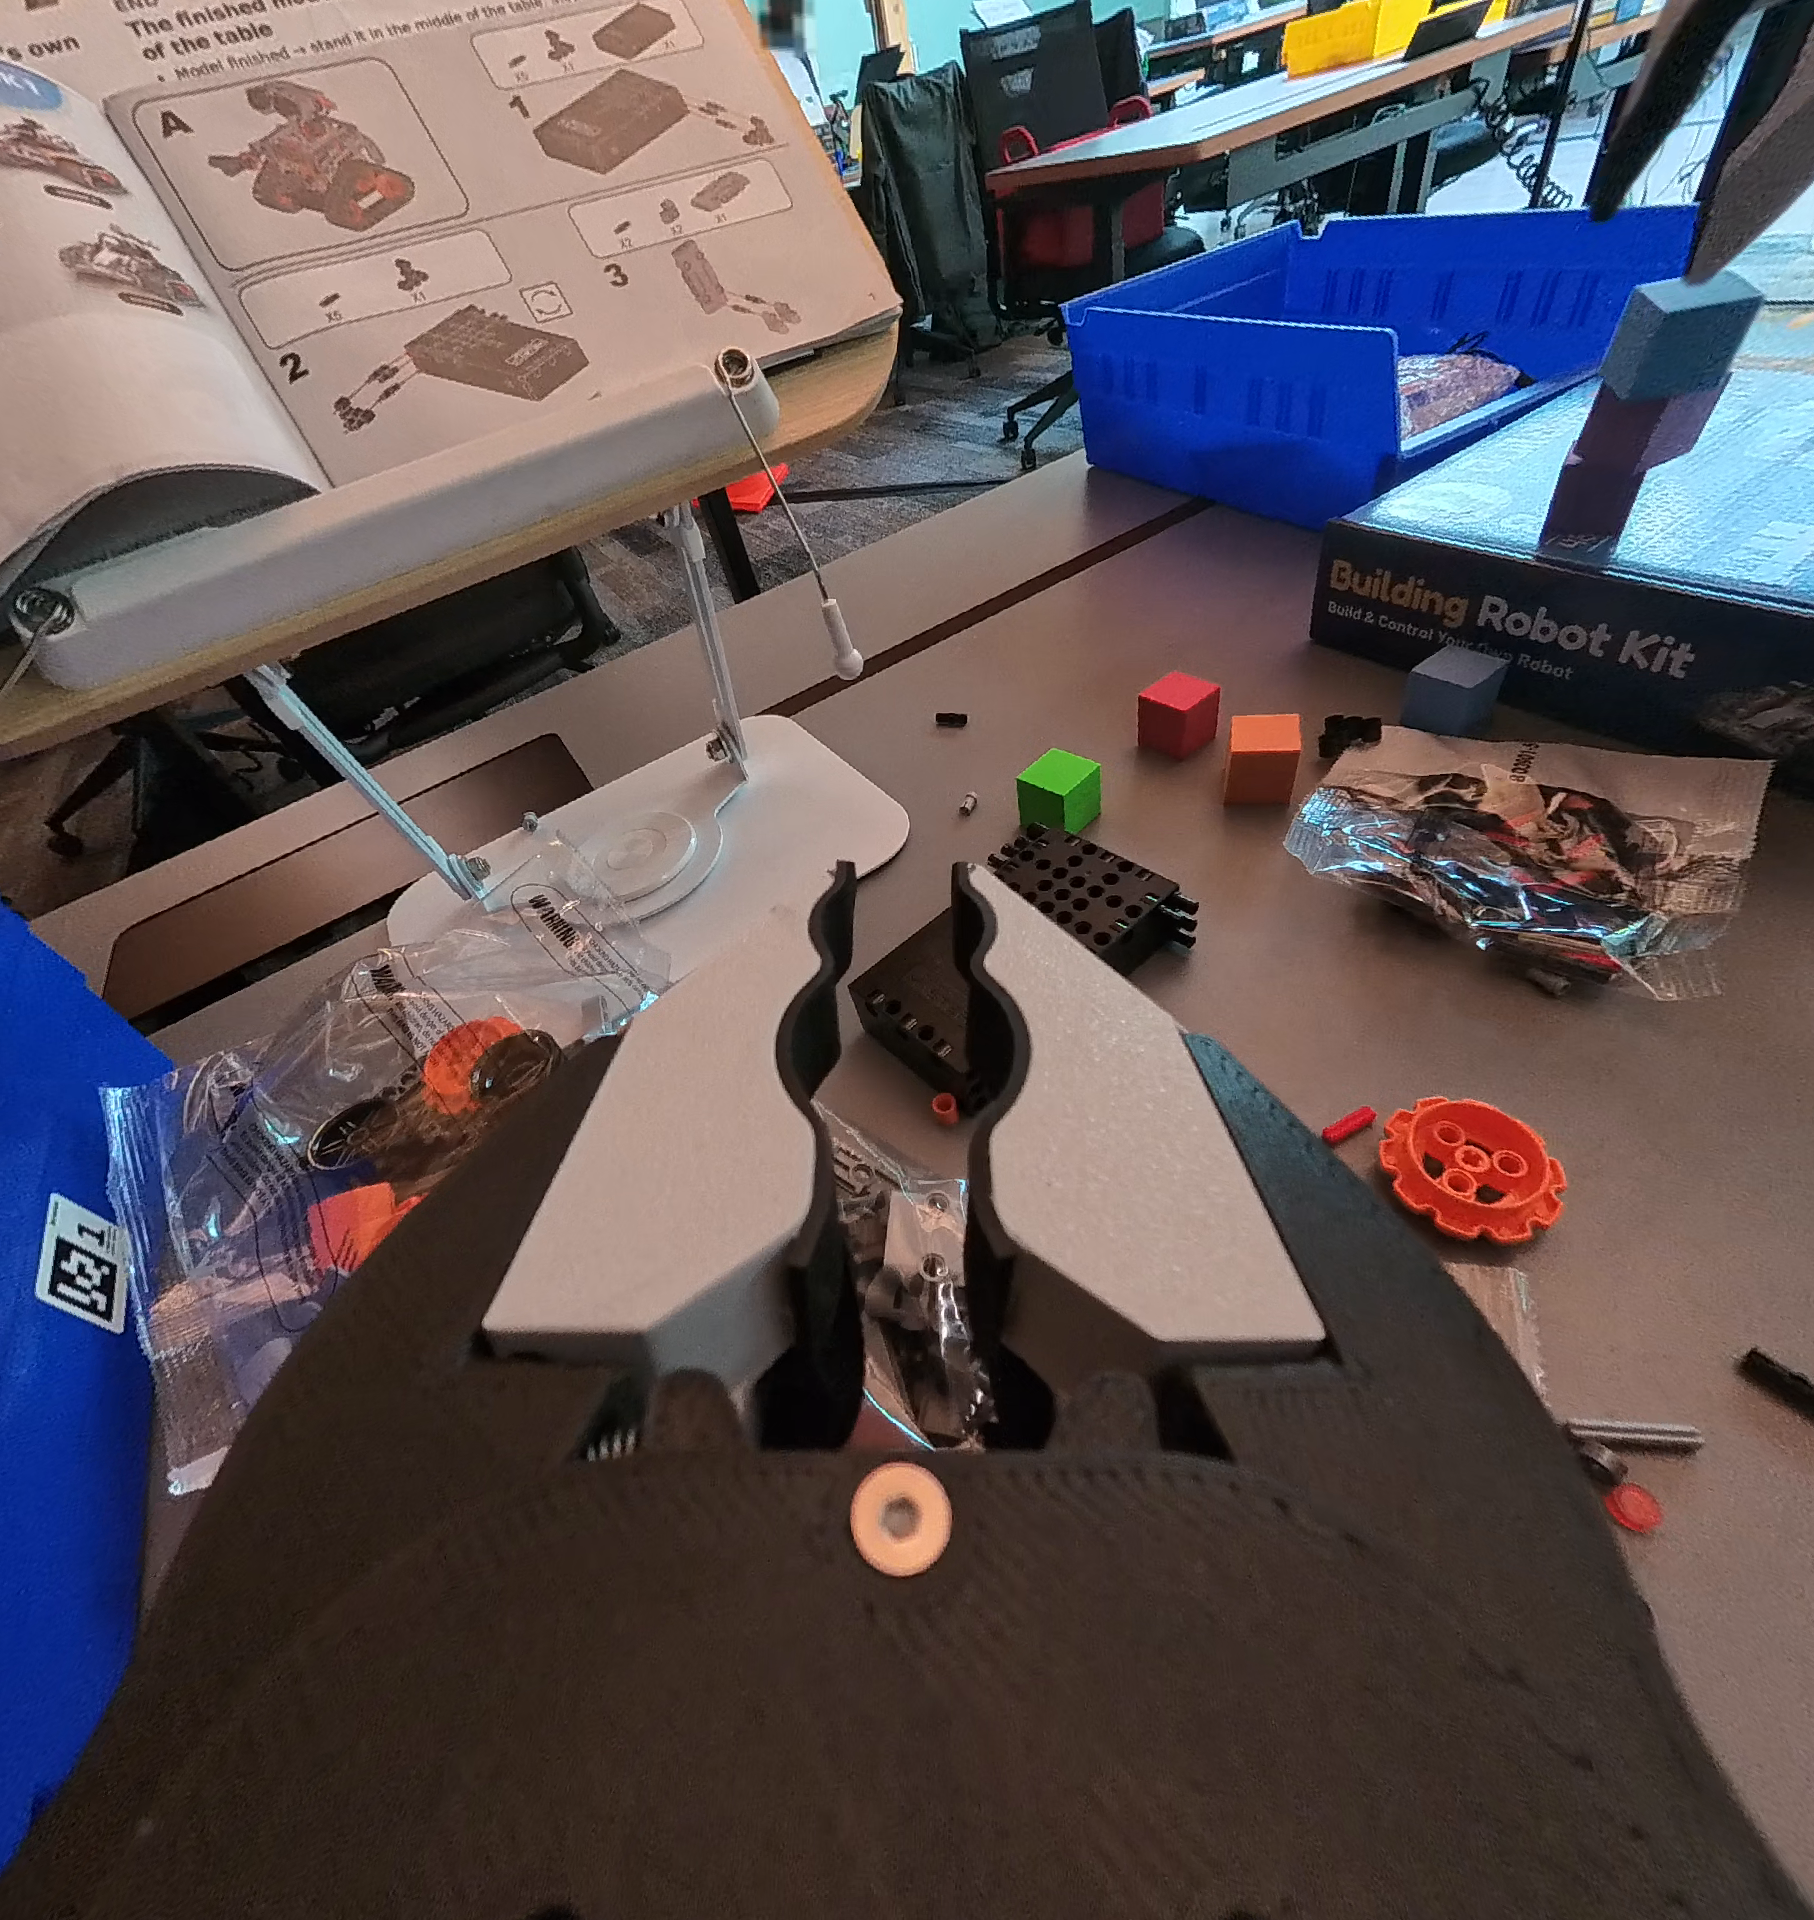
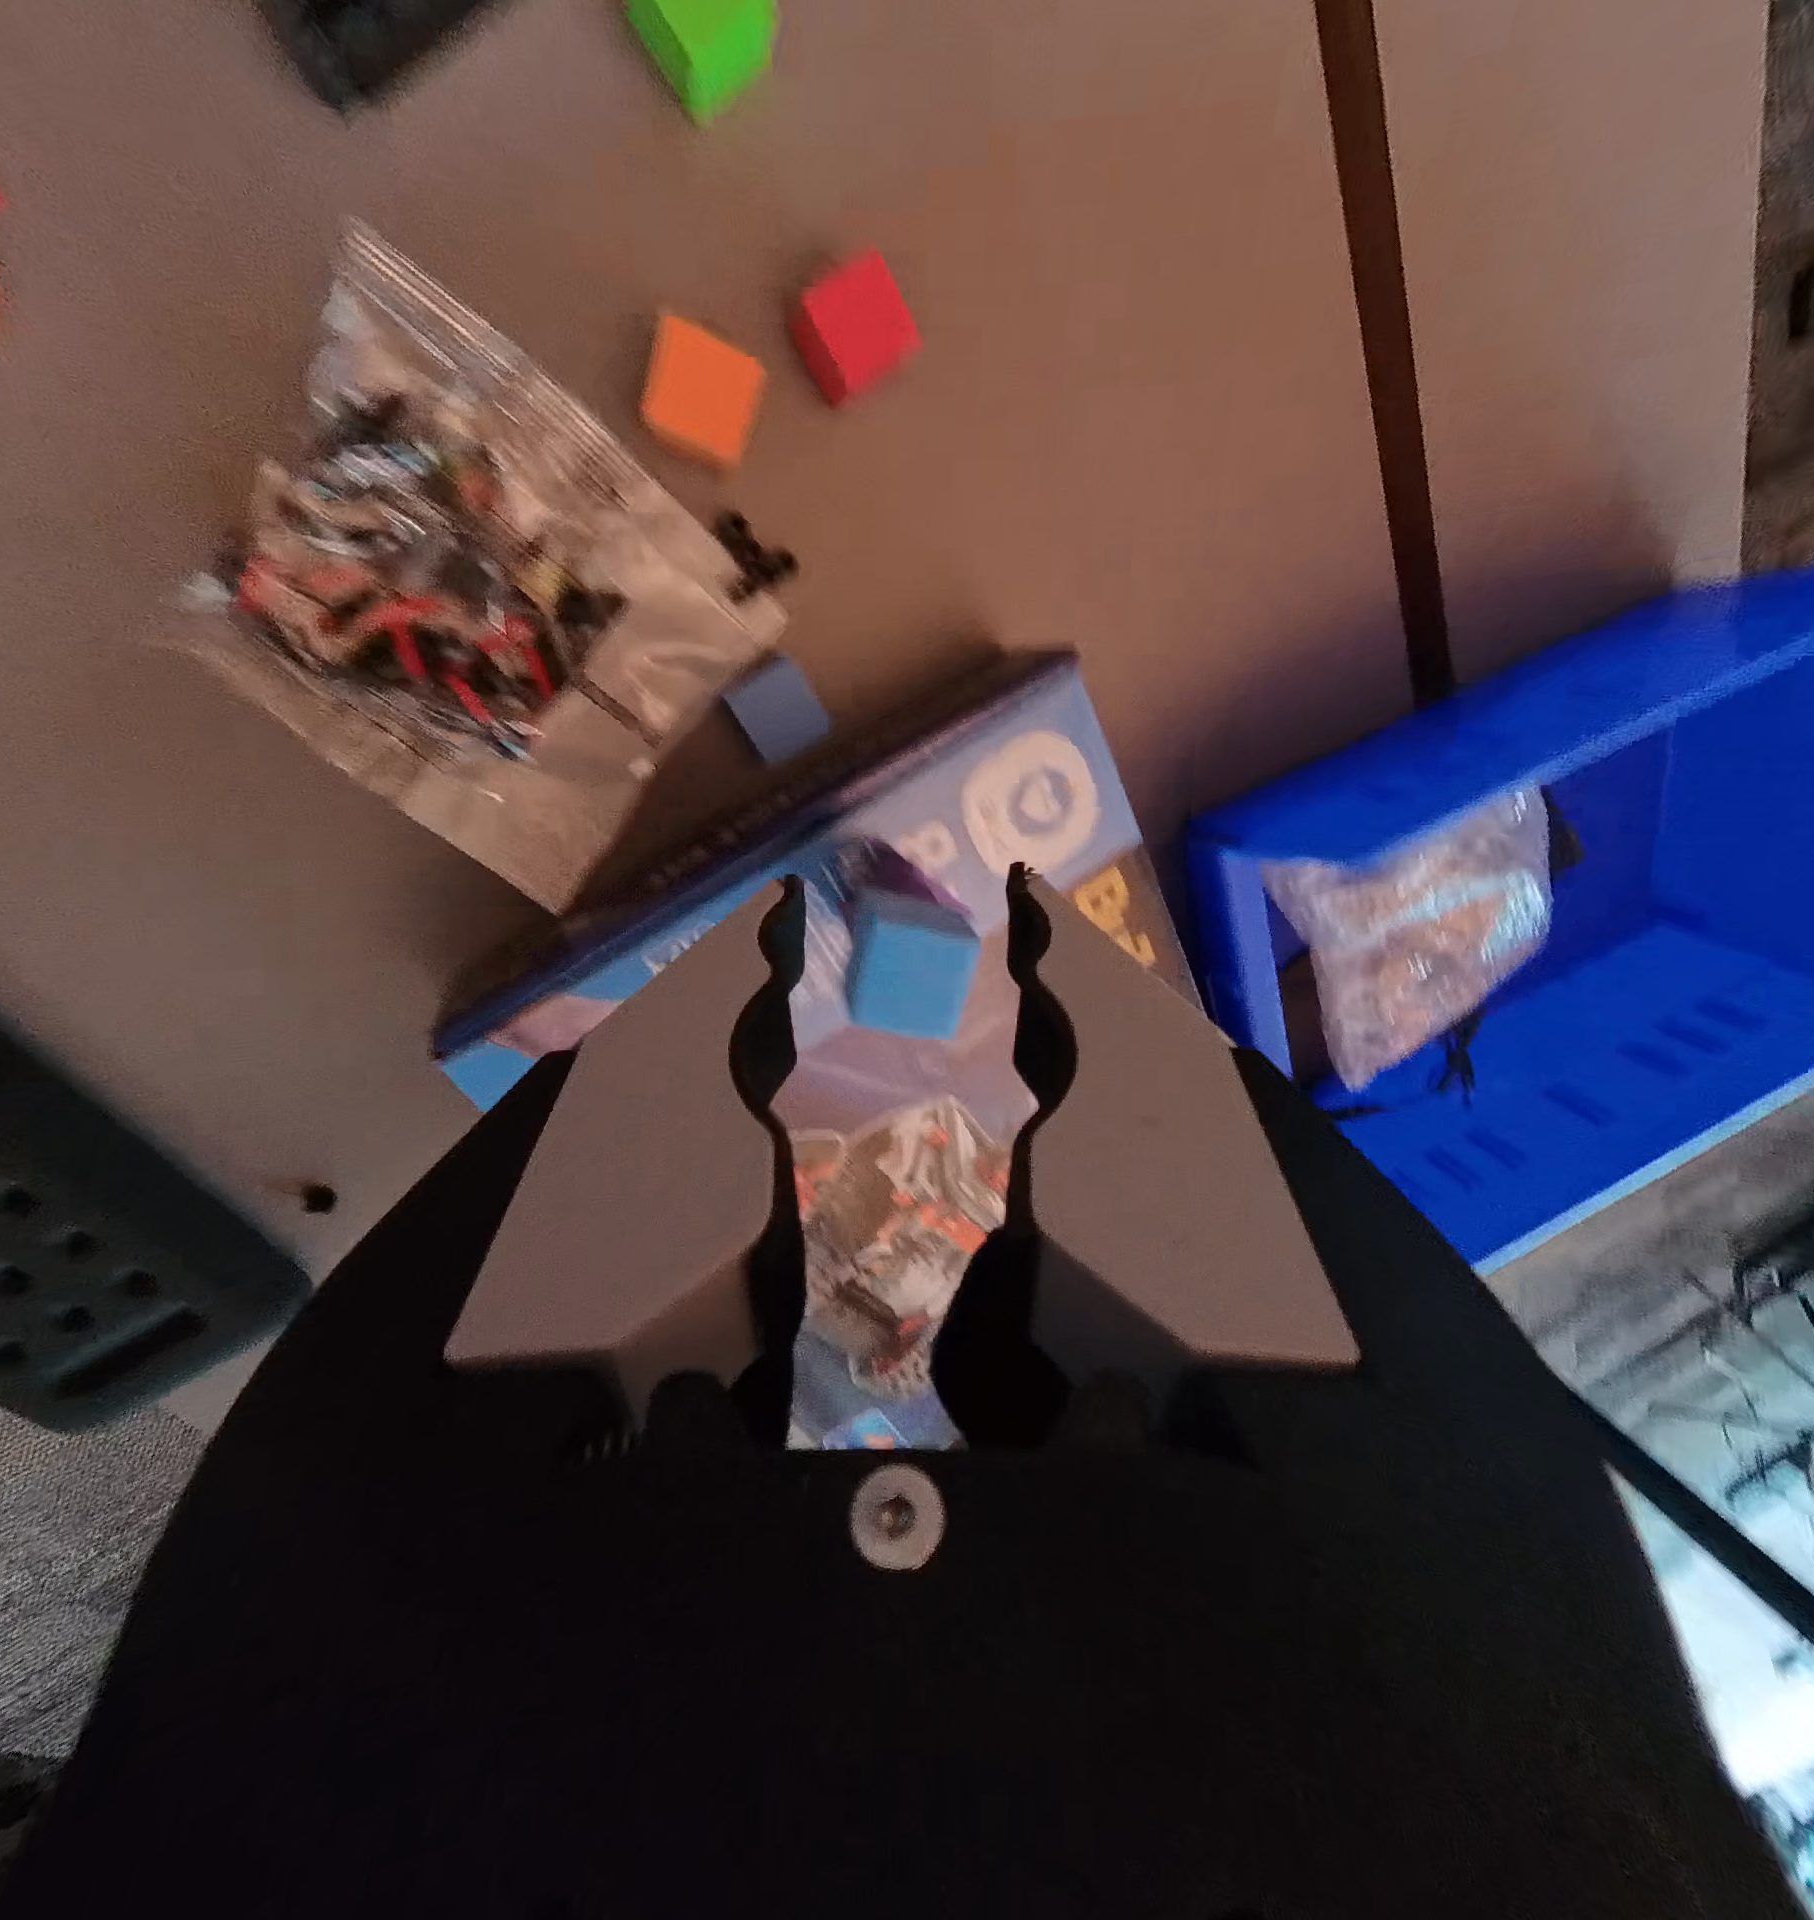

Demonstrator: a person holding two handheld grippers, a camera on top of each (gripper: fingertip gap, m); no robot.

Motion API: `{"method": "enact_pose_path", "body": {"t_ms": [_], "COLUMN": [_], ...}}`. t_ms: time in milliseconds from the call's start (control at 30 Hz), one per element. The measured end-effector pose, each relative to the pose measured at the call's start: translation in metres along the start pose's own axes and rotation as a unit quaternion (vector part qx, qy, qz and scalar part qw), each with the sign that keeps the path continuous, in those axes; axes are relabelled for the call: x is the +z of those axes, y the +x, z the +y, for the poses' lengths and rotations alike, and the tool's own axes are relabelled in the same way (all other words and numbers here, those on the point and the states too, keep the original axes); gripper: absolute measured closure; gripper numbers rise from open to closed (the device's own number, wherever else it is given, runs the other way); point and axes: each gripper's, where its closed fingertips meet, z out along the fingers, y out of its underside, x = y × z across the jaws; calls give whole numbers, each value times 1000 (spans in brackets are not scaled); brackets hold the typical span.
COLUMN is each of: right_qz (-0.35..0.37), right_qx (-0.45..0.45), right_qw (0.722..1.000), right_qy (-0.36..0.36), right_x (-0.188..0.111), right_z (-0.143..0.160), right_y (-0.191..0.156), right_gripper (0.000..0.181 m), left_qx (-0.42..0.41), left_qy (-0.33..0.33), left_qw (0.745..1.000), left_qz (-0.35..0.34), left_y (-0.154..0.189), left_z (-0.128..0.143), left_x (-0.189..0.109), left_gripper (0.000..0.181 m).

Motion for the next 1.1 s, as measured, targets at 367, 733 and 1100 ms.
{"method": "enact_pose_path", "body": {"t_ms": [367,733,1100], "right_qz": [-41,-37,3], "right_qx": [-8,14,54], "right_qw": [999,999,998], "right_qy": [17,4,15], "right_x": [97,117,-27], "right_z": [-84,-79,4], "right_y": [-64,-57,17], "right_gripper": [139,151,151], "left_qx": [-3,-1,-3], "left_qy": [4,9,7], "left_qw": [1000,1000,1000], "left_qz": [0,3,0], "left_y": [0,2,0], "left_z": [-1,-4,-3], "left_x": [-1,-3,-2], "left_gripper": [164,164,164]}}
